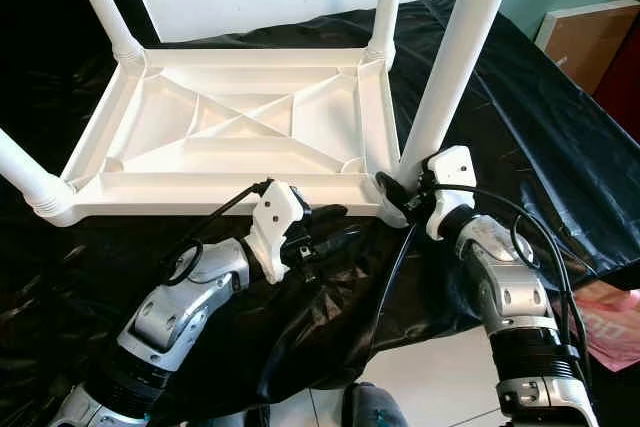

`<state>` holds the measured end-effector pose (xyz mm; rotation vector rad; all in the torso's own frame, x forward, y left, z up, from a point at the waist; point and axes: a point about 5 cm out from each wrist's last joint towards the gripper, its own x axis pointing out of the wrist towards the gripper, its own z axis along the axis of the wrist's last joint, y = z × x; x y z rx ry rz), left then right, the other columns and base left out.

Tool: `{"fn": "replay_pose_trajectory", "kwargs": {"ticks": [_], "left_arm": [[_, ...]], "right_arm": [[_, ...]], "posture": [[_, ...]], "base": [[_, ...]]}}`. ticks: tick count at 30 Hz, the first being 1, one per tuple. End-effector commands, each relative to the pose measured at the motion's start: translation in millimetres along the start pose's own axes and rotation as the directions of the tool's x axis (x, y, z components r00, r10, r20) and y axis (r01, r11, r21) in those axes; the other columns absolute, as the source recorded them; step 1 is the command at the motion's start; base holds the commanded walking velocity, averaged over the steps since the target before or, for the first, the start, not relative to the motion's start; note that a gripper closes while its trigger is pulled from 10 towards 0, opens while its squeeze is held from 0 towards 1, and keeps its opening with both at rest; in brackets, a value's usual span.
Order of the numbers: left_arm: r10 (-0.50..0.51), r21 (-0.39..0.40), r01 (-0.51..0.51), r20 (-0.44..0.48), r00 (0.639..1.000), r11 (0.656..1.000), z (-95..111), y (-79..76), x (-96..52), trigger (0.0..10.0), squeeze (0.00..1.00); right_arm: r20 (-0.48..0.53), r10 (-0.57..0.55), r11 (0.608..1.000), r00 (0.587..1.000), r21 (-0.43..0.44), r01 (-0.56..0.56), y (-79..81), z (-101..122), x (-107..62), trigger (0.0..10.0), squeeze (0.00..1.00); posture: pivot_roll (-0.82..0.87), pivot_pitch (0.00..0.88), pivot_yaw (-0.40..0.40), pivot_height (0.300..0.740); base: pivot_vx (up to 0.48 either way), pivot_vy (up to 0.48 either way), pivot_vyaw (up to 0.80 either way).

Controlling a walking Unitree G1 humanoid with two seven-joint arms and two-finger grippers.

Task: Building children table

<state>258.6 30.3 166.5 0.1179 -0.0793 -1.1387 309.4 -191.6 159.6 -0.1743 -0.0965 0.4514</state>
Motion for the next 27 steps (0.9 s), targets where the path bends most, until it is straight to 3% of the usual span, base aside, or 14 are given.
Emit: {"fn": "replay_pose_trajectory", "kwargs": {"ticks": [1,10,14,18,21,22,24,26,27], "left_arm": [[-0.044,-0.005,0.044,-0.017,0.999,0.999,-2.8,-5.9,0.1,10.0,0.00],[-0.047,-0.006,0.047,-0.017,0.999,0.999,-2.7,-6.6,0.4,10.0,0.00],[-0.060,-0.010,0.060,-0.017,0.998,0.998,-2.9,-6.9,1.8,10.0,0.00],[-0.062,-0.009,0.062,-0.017,0.998,0.998,-3.0,-7.3,2.1,10.0,0.00],[-0.066,-0.011,0.066,-0.017,0.998,0.998,-3.0,-7.5,3.2,10.0,0.00],[-0.066,-0.011,0.066,-0.017,0.998,0.998,-3.0,-7.5,3.2,10.0,0.00],[-0.067,-0.012,0.067,-0.017,0.998,0.998,-3.2,-8.0,3.6,10.0,0.00],[-0.067,-0.012,0.067,-0.016,0.998,0.998,-3.2,-8.2,3.6,10.0,0.00],[-0.067,-0.013,0.067,-0.015,0.998,0.998,-3.2,-8.5,3.6,10.0,0.00]], "right_arm": [[-0.077,-0.059,0.998,0.995,-0.002,0.059,1.1,-15.2,-5.1,10.0,0.00],[-0.070,-0.116,0.993,0.991,0.020,0.118,10.4,-15.7,-6.9,10.0,0.00],[-0.100,-0.409,0.907,0.907,0.069,0.416,23.7,-16.3,-12.1,10.0,0.00],[-0.105,-0.438,0.893,0.893,0.067,0.446,25.1,-16.5,-12.7,10.0,0.00],[-0.140,-0.566,0.811,0.813,0.083,0.579,35.4,-18.5,-13.5,10.0,0.00],[-0.140,-0.566,0.811,0.813,0.083,0.579,35.4,-18.5,-13.5,10.0,0.00],[-0.158,-0.622,0.765,0.767,0.088,0.638,39.6,-19.4,-14.8,10.0,0.00],[-0.165,-0.639,0.749,0.752,0.089,0.656,41.5,-19.6,-15.4,10.0,0.00],[-0.179,-0.650,0.733,0.739,0.112,0.671,51.4,-18.6,-13.9,10.0,0.00]], "posture": [[-0.04,0.148,-0.012,0.740],[-0.04,0.148,-0.009,0.740],[-0.05,0.149,0.002,0.740],[-0.06,0.150,0.002,0.740],[-0.06,0.151,0.000,0.740],[-0.06,0.151,0.000,0.740],[-0.05,0.149,-0.003,0.740],[-0.05,0.149,-0.003,0.740],[-0.05,0.145,-0.007,0.740]], "base": [[0.000,0.000,0.00],[0.000,0.000,0.00],[0.000,0.000,0.00],[0.000,0.000,0.00],[0.000,0.000,0.00],[0.000,0.000,0.00],[0.000,0.000,0.00],[0.000,0.000,0.00],[0.000,0.000,0.00]]}}
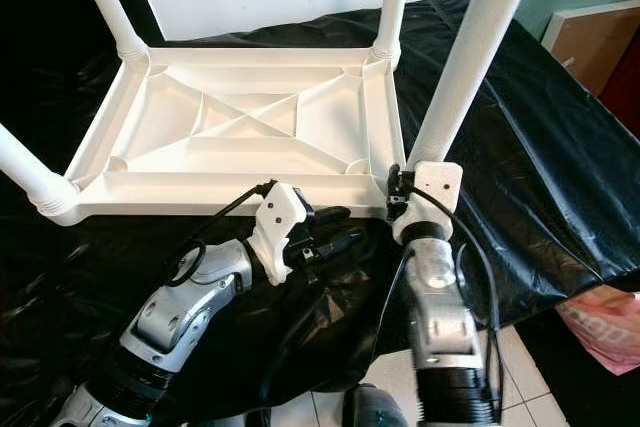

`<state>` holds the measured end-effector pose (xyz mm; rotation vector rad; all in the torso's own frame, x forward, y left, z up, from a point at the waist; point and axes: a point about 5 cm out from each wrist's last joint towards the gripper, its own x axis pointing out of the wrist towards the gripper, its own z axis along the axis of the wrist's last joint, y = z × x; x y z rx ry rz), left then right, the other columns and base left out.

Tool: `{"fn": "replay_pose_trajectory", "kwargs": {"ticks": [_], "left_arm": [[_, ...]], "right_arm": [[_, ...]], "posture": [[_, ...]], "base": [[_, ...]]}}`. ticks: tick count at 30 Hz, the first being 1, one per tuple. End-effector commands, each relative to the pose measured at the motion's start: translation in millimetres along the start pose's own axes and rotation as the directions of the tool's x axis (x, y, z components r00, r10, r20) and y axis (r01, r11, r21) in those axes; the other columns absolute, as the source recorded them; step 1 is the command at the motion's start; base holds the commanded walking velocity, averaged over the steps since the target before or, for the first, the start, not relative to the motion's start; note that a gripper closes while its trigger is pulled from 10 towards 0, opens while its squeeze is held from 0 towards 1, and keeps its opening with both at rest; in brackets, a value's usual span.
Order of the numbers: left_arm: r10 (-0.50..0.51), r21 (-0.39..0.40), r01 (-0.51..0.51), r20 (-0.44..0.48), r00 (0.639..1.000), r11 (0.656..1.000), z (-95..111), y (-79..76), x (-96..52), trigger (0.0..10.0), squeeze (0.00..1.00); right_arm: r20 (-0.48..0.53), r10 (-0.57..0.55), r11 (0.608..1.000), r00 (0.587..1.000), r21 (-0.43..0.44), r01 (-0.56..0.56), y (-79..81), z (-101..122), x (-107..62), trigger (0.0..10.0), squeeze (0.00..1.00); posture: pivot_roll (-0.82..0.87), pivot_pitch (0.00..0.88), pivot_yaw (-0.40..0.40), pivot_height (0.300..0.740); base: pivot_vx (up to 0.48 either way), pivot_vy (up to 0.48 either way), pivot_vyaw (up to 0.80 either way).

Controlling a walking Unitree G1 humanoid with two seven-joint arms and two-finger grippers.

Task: Building children table

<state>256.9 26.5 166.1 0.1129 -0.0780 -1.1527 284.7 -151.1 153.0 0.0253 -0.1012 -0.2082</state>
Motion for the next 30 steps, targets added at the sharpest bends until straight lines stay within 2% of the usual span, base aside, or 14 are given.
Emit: {"fn": "replay_pose_trajectory", "kwargs": {"ticks": [1,4,11,12,14,15,22,25,30], "left_arm": [[-0.053,-0.008,0.053,-0.018,0.998,0.999,-3.2,-5.2,1.0,10.0,0.00],[-0.052,-0.009,0.052,-0.017,0.998,0.999,-3.2,-5.1,0.8,10.0,0.00],[-0.056,-0.005,0.056,-0.015,0.998,0.998,-2.4,-4.6,1.6,10.0,0.00],[-0.057,-0.003,0.057,-0.014,0.998,0.998,-2.0,-4.5,1.6,10.0,0.00],[-0.058,-0.003,0.058,-0.014,0.998,0.998,-2.0,-4.6,1.5,10.0,0.00],[-0.059,-0.003,0.059,-0.014,0.998,0.998,-2.1,-4.7,1.5,10.0,0.00],[-0.062,-0.001,0.062,-0.015,0.998,0.998,-2.4,-4.9,1.5,10.0,0.00],[-0.065,0.001,0.065,-0.012,0.998,0.998,-2.1,-5.0,2.6,10.0,0.00],[-0.067,0.002,0.067,-0.011,0.998,0.998,-1.9,-5.5,3.0,10.0,0.00]], "right_arm": [[-0.108,-0.072,0.997,0.992,-0.035,0.069,-6.1,-21.3,-8.2,10.0,0.00],[-0.104,-0.049,0.999,0.993,-0.017,0.048,-0.5,-19.9,-9.8,10.0,0.00],[-0.081,-0.044,0.999,0.996,-0.012,0.043,1.1,-14.8,-8.8,10.0,0.00],[-0.070,-0.042,0.999,0.997,-0.010,0.041,2.5,-12.6,-8.6,10.0,0.20],[-0.067,-0.043,0.999,0.997,-0.010,0.043,2.8,-11.9,-8.5,10.0,0.20],[-0.058,-0.045,0.999,0.997,-0.010,0.044,1.9,-10.3,-7.9,10.0,1.00],[-0.031,-0.018,1.000,0.999,0.012,0.019,0.2,-5.2,-6.9,10.0,1.00],[0.003,0.078,0.997,0.997,0.023,-0.078,-7.0,0.6,-7.0,10.0,1.00],[0.016,0.129,0.992,0.991,0.011,-0.130,-14.5,2.1,-6.6,10.0,1.00]], "posture": [[-0.05,0.145,-0.007,0.740],[-0.05,0.143,-0.007,0.740],[-0.05,0.132,-0.007,0.740],[-0.05,0.131,-0.007,0.740],[-0.05,0.131,-0.007,0.740],[-0.06,0.129,-0.006,0.740],[-0.06,0.124,-0.007,0.740],[-0.06,0.119,-0.010,0.740],[-0.07,0.118,-0.010,0.740]], "base": [[0.000,0.000,0.00],[0.000,0.000,0.00],[0.000,0.000,0.00],[0.000,0.000,0.00],[0.000,0.000,0.00],[0.000,0.000,0.00],[0.000,0.000,0.00],[0.000,0.000,0.00],[0.000,0.000,0.00]]}}
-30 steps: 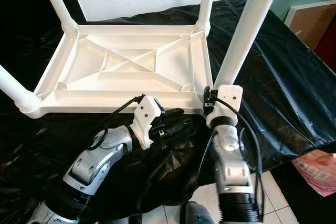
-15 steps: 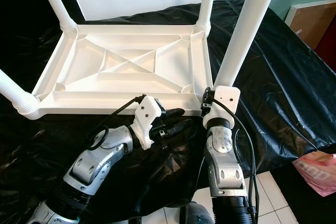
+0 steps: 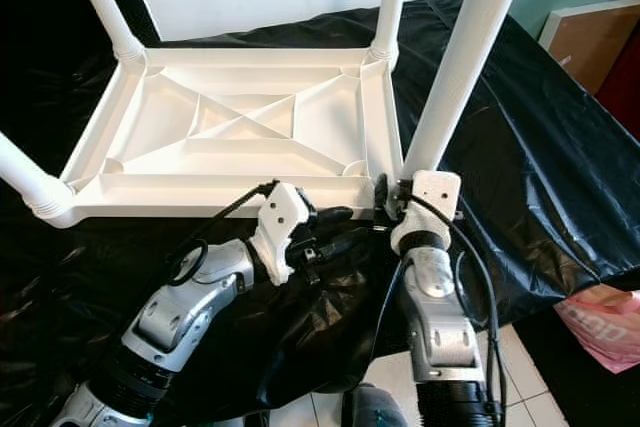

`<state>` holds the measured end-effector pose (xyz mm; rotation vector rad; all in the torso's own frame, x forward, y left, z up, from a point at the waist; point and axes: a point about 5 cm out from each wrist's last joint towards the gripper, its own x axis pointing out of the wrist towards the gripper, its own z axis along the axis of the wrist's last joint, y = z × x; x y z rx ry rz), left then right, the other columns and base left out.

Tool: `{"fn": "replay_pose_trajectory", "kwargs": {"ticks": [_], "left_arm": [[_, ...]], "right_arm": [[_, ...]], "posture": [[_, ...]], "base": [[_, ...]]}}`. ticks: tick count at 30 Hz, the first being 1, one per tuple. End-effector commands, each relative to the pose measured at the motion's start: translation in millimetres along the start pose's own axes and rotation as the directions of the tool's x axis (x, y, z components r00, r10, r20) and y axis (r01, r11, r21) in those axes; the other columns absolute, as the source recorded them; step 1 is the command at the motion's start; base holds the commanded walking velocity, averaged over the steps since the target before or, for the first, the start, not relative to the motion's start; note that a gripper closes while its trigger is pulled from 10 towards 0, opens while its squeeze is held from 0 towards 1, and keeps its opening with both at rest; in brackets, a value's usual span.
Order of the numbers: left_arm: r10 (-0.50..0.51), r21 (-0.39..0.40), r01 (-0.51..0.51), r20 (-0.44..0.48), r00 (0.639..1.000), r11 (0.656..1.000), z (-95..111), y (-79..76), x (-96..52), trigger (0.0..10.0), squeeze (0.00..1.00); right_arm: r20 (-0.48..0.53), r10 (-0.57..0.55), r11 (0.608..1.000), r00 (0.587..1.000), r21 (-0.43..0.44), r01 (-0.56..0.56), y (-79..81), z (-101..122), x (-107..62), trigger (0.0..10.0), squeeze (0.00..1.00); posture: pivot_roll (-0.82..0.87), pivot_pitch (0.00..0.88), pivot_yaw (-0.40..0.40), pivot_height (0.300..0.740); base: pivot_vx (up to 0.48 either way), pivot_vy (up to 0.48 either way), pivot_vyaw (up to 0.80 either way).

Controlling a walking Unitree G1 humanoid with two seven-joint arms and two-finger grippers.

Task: Building children table

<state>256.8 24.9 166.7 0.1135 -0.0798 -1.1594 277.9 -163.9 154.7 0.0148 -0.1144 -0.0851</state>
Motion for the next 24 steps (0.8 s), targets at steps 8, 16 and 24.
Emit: {"fn": "replay_pose_trajectory", "kwargs": {"ticks": [8,16,24], "left_arm": [[-0.067,0.000,0.067,-0.012,0.998,0.998,-2.6,-4.7,2.5,10.0,0.00],[-0.070,0.008,0.070,-0.016,0.997,0.997,-2.3,-3.0,1.7,10.0,0.00],[-0.063,0.015,0.063,-0.019,0.998,0.998,-1.5,-0.7,0.8,10.0,0.00]], "right_arm": [[0.028,0.246,0.969,0.969,0.001,-0.246,-23.3,5.1,6.7,10.0,0.00],[-0.024,0.473,0.879,0.881,-0.064,-0.473,-17.5,-0.5,12.8,10.0,0.00],[-0.065,0.566,0.812,0.822,-0.127,-0.570,-20.1,-3.2,27.2,3.8,0.00]], "posture": [[-0.07,0.112,-0.004,0.740],[-0.06,0.105,-0.001,0.740],[-0.05,0.109,-0.005,0.740]], "base": [[0.000,0.000,0.00],[0.000,0.000,0.00],[0.000,0.000,0.00]]}}
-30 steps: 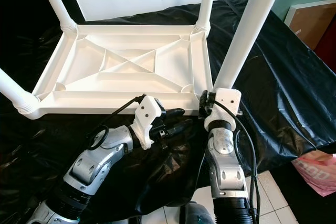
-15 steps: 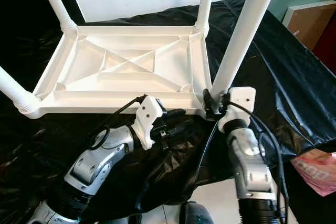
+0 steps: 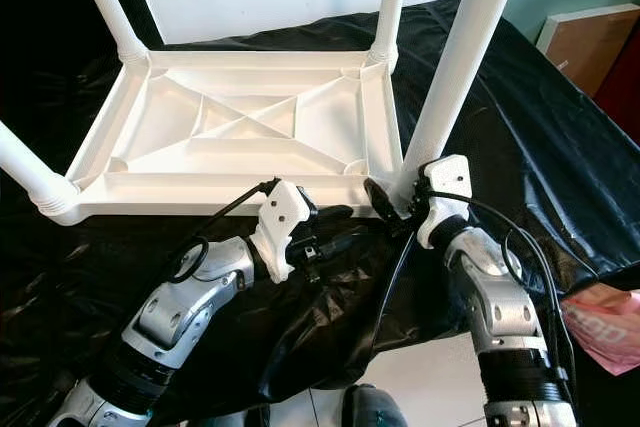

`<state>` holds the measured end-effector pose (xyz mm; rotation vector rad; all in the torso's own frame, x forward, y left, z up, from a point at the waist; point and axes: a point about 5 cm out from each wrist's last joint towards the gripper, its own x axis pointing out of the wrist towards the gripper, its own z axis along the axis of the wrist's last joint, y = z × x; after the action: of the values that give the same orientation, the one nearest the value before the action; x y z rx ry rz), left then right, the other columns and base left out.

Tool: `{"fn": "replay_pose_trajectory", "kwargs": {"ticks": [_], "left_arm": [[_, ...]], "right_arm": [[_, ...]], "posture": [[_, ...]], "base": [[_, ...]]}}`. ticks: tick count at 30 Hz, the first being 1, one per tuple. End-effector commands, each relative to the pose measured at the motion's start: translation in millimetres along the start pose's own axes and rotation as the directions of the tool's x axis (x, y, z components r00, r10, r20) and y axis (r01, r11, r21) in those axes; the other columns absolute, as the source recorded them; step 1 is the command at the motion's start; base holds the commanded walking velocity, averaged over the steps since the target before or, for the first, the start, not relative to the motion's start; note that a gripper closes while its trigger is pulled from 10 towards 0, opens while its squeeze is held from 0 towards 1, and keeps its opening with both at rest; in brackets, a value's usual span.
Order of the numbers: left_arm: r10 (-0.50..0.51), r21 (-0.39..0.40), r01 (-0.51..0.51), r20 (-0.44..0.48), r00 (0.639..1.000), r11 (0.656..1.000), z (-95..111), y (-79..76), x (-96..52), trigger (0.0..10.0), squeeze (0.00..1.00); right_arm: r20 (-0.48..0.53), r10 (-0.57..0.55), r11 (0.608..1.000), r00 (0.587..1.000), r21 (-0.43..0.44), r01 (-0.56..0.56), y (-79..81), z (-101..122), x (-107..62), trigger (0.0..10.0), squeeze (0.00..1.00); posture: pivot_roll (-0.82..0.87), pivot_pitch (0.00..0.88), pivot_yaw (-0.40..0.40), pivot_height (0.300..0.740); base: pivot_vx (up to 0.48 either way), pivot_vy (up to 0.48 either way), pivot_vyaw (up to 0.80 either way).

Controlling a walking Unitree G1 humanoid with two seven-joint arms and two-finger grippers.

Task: Building children table

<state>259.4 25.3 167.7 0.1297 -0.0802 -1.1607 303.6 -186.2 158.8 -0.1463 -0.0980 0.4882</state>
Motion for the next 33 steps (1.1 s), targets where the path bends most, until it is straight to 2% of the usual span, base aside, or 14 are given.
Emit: {"fn": "replay_pose_trajectory", "kwargs": {"ticks": [1,2,3,4,14,15,16,21,26,27,30,31,32,33], "left_arm": [[-0.059,0.003,0.059,-0.010,0.998,0.998,-1.9,-3.2,0.2,10.0,0.00],[-0.057,0.004,0.057,-0.010,0.998,0.998,-1.8,-2.9,0.2,10.0,0.00],[-0.057,0.004,0.057,-0.010,0.998,0.998,-1.8,-2.9,0.2,10.0,0.00],[-0.054,0.004,0.054,-0.010,0.999,0.999,-1.7,-2.7,-0.1,10.0,0.00],[-0.032,0.002,0.032,-0.012,0.999,0.999,-2.0,-1.6,-3.0,10.0,0.00],[-0.032,0.001,0.032,-0.012,0.999,0.999,-2.1,-1.8,-3.0,10.0,0.00],[-0.033,0.000,0.033,-0.012,0.999,0.999,-2.1,-2.1,-3.0,10.0,0.00],[-0.038,-0.006,0.038,-0.011,0.999,0.999,-2.5,-3.3,-2.5,10.0,0.00],[-0.040,-0.008,0.040,-0.011,0.999,0.999,-2.7,-3.6,-2.1,10.0,0.00],[-0.040,-0.010,0.040,-0.011,0.999,0.999,-2.6,-3.3,-1.7,10.0,0.00],[-0.041,-0.010,0.041,-0.010,0.999,0.999,-2.4,-3.0,-1.2,10.0,0.00],[-0.043,-0.012,0.043,-0.009,0.999,0.999,-2.3,-3.0,-0.9,10.0,0.00],[-0.043,-0.012,0.043,-0.009,0.999,0.999,-2.3,-3.0,-0.9,10.0,0.00],[-0.046,-0.012,0.046,-0.009,0.999,0.999,-2.3,-3.2,-0.5,10.0,0.00]], "right_arm": [[-0.021,0.033,0.999,0.999,-0.022,-0.033,-1.1,-5.3,0.8,3.8,0.00],[-0.025,0.037,0.999,0.999,-0.029,-0.038,-3.3,-6.2,1.3,0.7,0.00],[-0.025,0.037,0.999,0.999,-0.029,-0.038,-3.3,-6.2,1.3,0.7,0.00],[-0.030,0.038,0.999,0.999,-0.033,-0.039,-5.8,-7.3,1.0,0.0,0.00],[-0.056,0.014,0.999,0.998,-0.041,-0.017,-15.0,-17.0,-4.2,0.0,0.00],[-0.061,0.000,0.999,0.998,-0.035,-0.002,-14.7,-18.4,-5.0,0.8,0.00],[-0.060,-0.014,0.999,0.998,-0.032,0.012,-14.3,-19.3,-5.5,10.0,0.00],[-0.068,-0.130,0.991,0.989,-0.021,0.129,-10.7,-22.4,-7.3,10.0,0.00],[-0.068,-0.190,0.982,0.979,0.001,0.191,-9.8,-23.4,-8.4,10.0,0.00],[-0.077,-0.242,0.969,0.967,0.027,0.245,-7.7,-24.6,-9.2,10.0,0.00],[-0.087,-0.290,0.954,0.953,0.050,0.295,-5.7,-25.6,-10.0,10.0,0.00],[-0.102,-0.348,0.932,0.932,0.073,0.356,-4.3,-26.9,-11.1,10.0,0.00],[-0.102,-0.348,0.932,0.932,0.073,0.356,-4.3,-26.9,-11.1,10.0,0.00],[-0.111,-0.402,0.908,0.909,0.079,0.411,-1.1,-27.6,-12.0,10.0,0.00]], "posture": [[-0.05,0.109,-0.005,0.740],[-0.05,0.109,-0.006,0.740],[-0.05,0.109,-0.006,0.740],[-0.04,0.111,-0.008,0.740],[-0.04,0.124,-0.010,0.740],[-0.04,0.124,-0.010,0.740],[-0.04,0.130,-0.009,0.740],[-0.05,0.138,-0.004,0.740],[-0.05,0.138,-0.004,0.740],[-0.06,0.141,0.000,0.740],[-0.06,0.142,0.000,0.740],[-0.06,0.142,0.003,0.740],[-0.06,0.142,0.003,0.740],[-0.07,0.143,0.005,0.740]], "base": [[0.000,0.000,0.00],[0.000,0.000,0.00],[0.000,0.000,0.00],[0.000,0.000,0.00],[0.000,0.000,0.00],[0.000,0.000,0.00],[0.000,0.000,0.00],[0.000,0.000,0.00],[0.000,0.000,0.00],[0.000,0.000,0.00],[0.000,0.000,0.00],[0.000,0.000,0.00],[0.000,0.000,0.00],[0.000,0.000,0.00]]}}
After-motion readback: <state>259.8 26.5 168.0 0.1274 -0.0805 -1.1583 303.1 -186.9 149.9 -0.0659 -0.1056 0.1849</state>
